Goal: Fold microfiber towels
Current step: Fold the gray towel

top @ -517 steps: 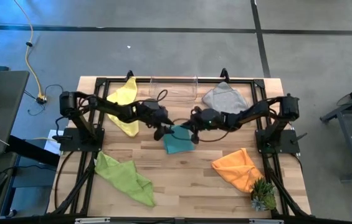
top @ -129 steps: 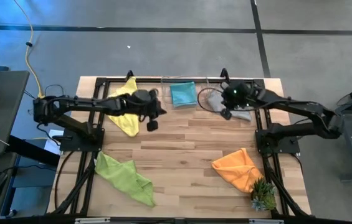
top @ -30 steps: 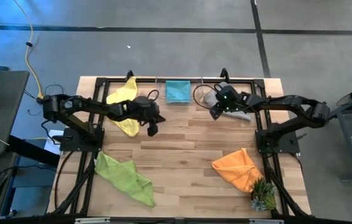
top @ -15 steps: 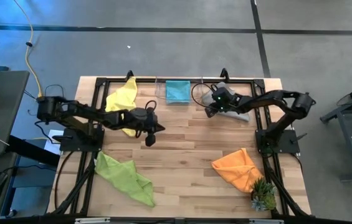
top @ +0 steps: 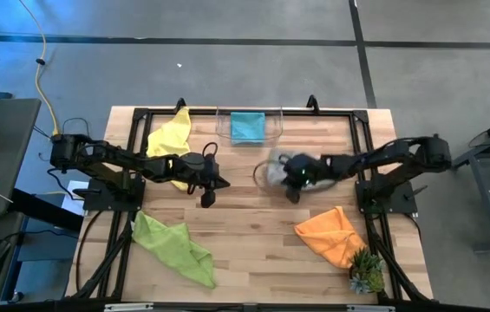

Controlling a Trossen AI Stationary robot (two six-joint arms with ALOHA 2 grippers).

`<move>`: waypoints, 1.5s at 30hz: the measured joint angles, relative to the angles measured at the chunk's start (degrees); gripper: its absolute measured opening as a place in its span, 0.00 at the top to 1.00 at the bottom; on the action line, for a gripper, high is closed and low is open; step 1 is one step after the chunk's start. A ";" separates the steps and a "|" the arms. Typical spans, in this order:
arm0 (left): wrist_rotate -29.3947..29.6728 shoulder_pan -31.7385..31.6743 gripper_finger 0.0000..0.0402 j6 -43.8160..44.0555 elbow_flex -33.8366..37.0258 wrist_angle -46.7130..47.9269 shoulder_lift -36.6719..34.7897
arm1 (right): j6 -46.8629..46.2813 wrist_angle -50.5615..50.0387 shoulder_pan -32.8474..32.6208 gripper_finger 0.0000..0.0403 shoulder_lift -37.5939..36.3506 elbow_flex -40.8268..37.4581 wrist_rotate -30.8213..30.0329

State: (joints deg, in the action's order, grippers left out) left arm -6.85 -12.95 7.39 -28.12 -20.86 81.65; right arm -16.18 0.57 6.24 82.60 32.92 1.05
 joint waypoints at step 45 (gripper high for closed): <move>2.97 1.67 0.98 -4.50 -0.10 -16.35 16.48 | 9.69 -13.38 4.12 0.48 17.56 23.11 1.21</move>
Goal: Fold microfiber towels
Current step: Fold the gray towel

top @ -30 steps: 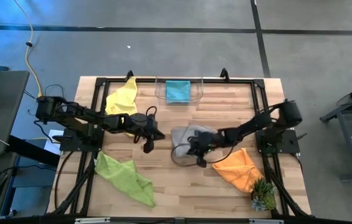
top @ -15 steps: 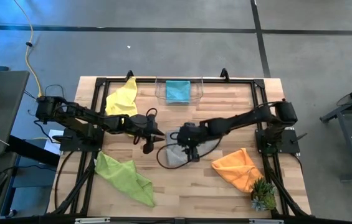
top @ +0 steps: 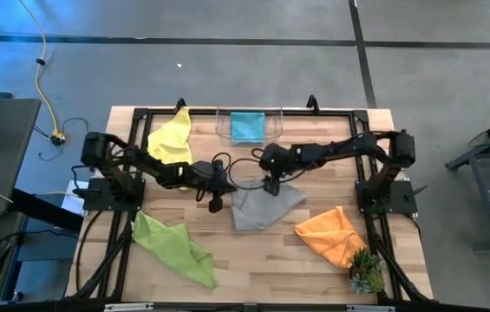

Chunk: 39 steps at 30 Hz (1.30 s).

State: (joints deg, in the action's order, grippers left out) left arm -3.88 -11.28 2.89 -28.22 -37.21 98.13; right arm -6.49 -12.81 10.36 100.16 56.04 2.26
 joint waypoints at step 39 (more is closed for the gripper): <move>23.71 -2.18 1.00 1.27 -3.07 18.02 0.14 | 0.15 -0.68 -11.60 0.99 -8.73 -2.50 6.53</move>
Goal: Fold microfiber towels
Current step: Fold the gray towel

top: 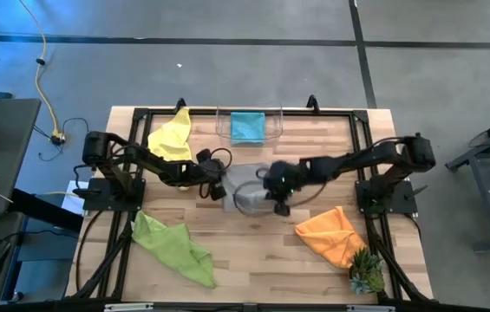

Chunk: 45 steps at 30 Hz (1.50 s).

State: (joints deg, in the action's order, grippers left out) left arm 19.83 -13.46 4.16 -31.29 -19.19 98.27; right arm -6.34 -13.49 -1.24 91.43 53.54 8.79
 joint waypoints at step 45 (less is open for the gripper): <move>-8.89 7.46 1.00 4.48 0.46 12.69 -9.15 | -30.03 17.52 2.29 0.69 -15.32 -28.43 -13.15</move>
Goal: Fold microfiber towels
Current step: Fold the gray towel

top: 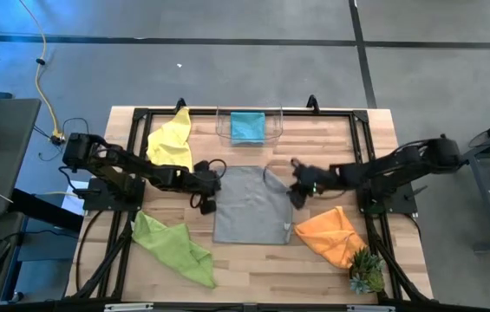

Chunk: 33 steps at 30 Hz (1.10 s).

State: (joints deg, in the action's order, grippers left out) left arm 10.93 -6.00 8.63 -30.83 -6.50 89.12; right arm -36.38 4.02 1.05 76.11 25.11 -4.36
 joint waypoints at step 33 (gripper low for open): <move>6.25 0.18 1.00 4.69 0.00 -2.96 0.22 | 33.67 17.11 1.55 0.96 13.90 9.02 -0.28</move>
State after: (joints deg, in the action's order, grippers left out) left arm 17.19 -5.83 13.32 -30.83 -9.46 89.34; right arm -2.71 21.14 2.60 90.02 34.13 -4.63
